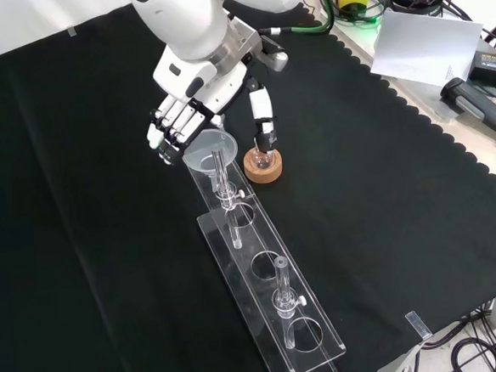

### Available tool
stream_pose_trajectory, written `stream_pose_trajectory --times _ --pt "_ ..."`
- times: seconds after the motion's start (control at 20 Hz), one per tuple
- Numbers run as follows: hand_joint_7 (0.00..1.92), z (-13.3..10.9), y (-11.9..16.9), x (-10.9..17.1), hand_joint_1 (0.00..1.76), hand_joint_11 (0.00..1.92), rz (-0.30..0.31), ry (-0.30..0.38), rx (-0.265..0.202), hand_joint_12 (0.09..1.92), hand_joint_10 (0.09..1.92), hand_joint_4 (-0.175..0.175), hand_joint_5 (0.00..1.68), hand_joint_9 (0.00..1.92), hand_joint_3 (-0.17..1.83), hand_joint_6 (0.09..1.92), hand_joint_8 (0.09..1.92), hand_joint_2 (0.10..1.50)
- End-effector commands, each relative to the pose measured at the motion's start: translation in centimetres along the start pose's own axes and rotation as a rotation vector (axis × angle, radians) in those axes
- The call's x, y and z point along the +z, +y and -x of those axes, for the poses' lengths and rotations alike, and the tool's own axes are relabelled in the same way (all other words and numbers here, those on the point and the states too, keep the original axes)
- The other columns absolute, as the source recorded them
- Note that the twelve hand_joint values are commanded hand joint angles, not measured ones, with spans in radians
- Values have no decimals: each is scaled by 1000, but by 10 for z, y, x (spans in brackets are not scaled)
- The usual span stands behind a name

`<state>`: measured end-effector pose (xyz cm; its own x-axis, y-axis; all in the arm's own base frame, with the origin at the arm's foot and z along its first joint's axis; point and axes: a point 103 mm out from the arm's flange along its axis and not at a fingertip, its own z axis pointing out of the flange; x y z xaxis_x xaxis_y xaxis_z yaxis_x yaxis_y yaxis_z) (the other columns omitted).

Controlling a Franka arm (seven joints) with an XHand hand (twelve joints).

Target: Pick up the funnel from the transparent funnel stand.

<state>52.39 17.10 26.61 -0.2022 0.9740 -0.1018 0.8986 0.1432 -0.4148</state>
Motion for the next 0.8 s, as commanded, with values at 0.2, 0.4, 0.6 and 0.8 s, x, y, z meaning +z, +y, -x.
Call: stream_pose_trajectory --times 0.2,0.4,0.6,0.8 --pt "64 10 10 3 396 0 -31 -27 18 317 87 -117 0 51 3 87 177 657" --pt "74 13 12 6 397 0 -44 -37 23 320 87 -120 0 63 3 87 192 658" --pt "83 13 13 9 396 0 -51 -43 23 335 87 -123 0 71 2 87 238 659" --pt "69 14 12 10 393 0 -34 -31 28 348 361 -125 1 8 1 87 459 659"
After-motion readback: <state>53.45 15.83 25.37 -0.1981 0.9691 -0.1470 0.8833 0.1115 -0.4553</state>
